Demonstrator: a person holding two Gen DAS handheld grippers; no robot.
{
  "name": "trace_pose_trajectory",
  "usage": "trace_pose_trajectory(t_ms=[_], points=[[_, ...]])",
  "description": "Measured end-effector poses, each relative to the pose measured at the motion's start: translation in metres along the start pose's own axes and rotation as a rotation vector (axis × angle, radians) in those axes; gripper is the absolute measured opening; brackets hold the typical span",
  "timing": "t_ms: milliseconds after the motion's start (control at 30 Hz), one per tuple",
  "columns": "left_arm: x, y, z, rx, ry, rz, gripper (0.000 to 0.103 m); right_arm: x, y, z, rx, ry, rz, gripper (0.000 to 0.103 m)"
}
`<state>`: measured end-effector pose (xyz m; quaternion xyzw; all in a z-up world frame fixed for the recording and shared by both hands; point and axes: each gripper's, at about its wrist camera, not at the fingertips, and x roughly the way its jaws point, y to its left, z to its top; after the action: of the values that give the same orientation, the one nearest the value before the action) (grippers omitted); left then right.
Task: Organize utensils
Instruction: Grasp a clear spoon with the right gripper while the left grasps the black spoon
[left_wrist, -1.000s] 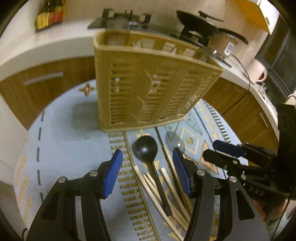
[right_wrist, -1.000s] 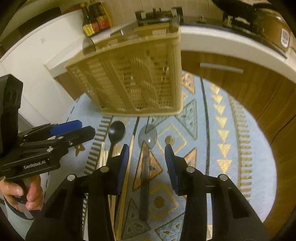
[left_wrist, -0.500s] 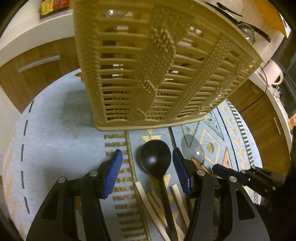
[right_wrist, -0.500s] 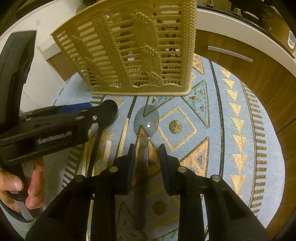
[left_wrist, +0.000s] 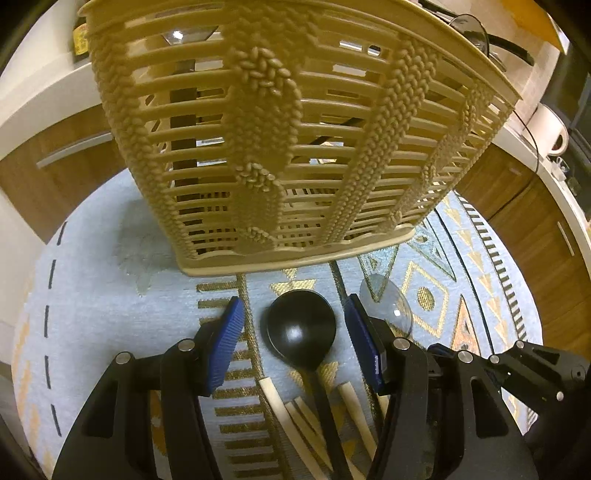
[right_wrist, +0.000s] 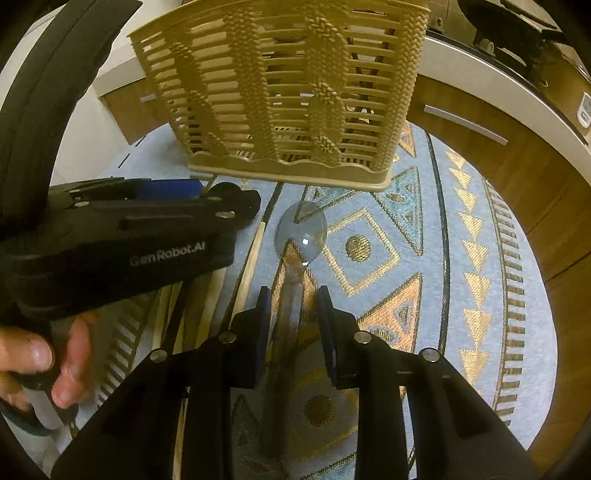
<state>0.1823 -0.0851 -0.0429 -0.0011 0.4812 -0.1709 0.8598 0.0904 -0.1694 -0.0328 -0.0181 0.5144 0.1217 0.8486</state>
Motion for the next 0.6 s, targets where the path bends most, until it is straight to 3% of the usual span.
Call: trace_pose_trajectory(t_ms=[100, 167, 333, 467, 600], points=[[0.001, -0.002, 0.001, -0.002, 0.006, 0.018, 0.055, 0.002, 0.005, 0.000, -0.011, -0.004, -0.020, 0.022], [-0.001, -0.002, -0.001, 0.006, 0.007, 0.034, 0.055, 0.003, 0.010, -0.002, -0.020, -0.005, -0.041, 0.011], [0.006, -0.019, -0.004, 0.049, 0.003, 0.102, 0.051, -0.001, 0.008, -0.007, -0.001, 0.004, -0.026, 0.010], [0.008, -0.027, -0.005, 0.064, 0.000, 0.146, 0.036, -0.004, -0.005, -0.011, 0.038, 0.012, -0.010, 0.010], [0.004, -0.021, -0.003, 0.042, 0.004, 0.079, 0.036, -0.013, -0.019, -0.013, 0.047, 0.012, 0.011, 0.010]])
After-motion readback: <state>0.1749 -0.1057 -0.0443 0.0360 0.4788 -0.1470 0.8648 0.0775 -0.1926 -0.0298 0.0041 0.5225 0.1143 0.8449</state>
